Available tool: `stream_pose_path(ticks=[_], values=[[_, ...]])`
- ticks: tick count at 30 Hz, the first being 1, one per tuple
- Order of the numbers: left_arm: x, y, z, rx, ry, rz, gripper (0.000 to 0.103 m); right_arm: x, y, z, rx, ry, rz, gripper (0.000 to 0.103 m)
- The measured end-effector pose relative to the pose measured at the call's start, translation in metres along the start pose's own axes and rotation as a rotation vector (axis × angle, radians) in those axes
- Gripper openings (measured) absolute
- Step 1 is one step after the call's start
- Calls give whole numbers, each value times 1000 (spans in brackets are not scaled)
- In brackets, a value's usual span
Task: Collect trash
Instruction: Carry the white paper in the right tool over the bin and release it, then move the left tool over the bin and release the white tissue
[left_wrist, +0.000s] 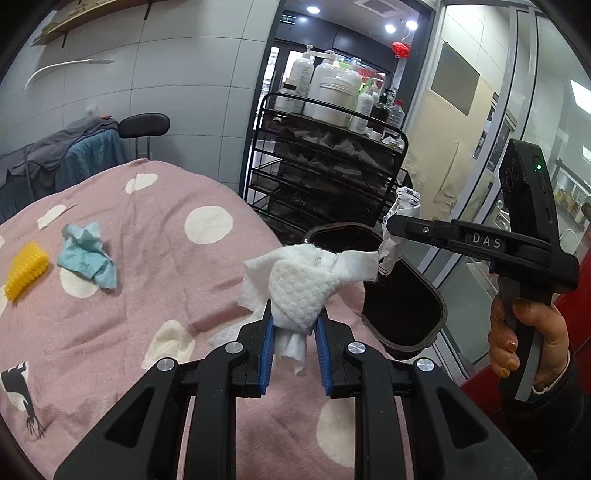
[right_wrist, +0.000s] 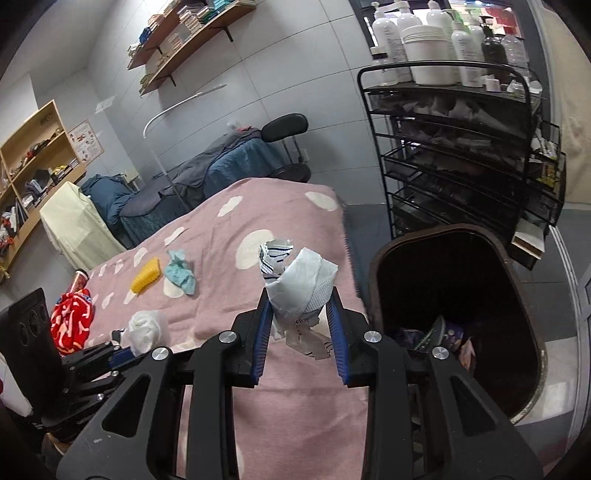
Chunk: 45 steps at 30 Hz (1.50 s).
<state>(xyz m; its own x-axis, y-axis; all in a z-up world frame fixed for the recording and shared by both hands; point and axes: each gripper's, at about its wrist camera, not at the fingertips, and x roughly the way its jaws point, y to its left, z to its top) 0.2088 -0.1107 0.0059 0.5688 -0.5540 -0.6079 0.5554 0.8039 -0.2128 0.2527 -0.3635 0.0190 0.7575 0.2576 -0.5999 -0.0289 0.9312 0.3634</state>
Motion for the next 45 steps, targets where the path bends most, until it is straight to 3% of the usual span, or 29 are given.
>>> stream_pose_path(ticks=[7,19,22,24,36,45], values=[[20,-22,7,32,24,-44,20,6,-41,-14,-27,19,-203,30],[35,-39,13,58,44,-68,20,71,-100,-45,51,181,-297,31],[38,-40,13,54,52,-77,20,78,-108,-49,104,198,-307,46],[39,-40,13,53,56,-83,20,78,-113,-52,134,194,-300,69],[52,-63,19,100,67,-115,20,46,-92,-64,115,121,-274,80],[83,-78,29,110,129,-181,20,5,-78,-70,105,43,-275,86]])
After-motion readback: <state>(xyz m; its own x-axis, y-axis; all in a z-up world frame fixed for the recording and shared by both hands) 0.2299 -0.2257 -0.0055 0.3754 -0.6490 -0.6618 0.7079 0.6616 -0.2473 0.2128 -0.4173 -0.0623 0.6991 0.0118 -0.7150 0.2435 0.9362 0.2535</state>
